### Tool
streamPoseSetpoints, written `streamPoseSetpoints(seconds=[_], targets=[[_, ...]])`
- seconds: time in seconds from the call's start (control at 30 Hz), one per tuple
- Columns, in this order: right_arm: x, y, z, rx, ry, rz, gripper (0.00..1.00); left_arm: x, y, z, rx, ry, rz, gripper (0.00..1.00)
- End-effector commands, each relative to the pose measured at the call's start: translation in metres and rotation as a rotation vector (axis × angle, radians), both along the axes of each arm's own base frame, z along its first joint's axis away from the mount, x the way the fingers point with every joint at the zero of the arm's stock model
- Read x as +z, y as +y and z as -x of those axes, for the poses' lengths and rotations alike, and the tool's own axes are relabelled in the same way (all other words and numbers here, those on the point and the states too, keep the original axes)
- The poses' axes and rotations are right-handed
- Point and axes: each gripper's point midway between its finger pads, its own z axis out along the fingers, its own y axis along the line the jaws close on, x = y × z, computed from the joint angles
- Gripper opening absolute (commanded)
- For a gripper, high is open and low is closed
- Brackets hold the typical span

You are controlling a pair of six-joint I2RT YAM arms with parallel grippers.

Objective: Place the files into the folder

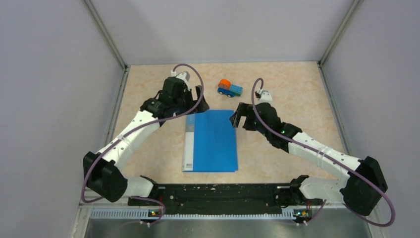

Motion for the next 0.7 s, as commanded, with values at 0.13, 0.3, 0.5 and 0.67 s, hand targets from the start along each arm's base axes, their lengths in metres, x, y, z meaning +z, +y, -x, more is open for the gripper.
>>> streamPoseSetpoints(seconds=[0.13,0.3,0.5,0.67], targets=[[0.092,-0.009,-0.028,-0.030,-0.189,-0.017,0.99,0.075,0.016,-0.006,0.051,-0.227,0.034,0.98],[0.117,-0.009,-0.033,-0.035,-0.233,-0.030,0.99,0.087,0.028,-0.004,0.115,-0.267,0.039,0.98],[0.122,-0.009,-0.034,-0.034,-0.251,-0.035,0.99,0.078,0.036,-0.001,0.133,-0.260,-0.001,0.98],[0.120,-0.008,-0.034,-0.034,-0.252,-0.040,0.99,0.073,0.043,-0.001,0.148,-0.254,-0.040,0.98]])
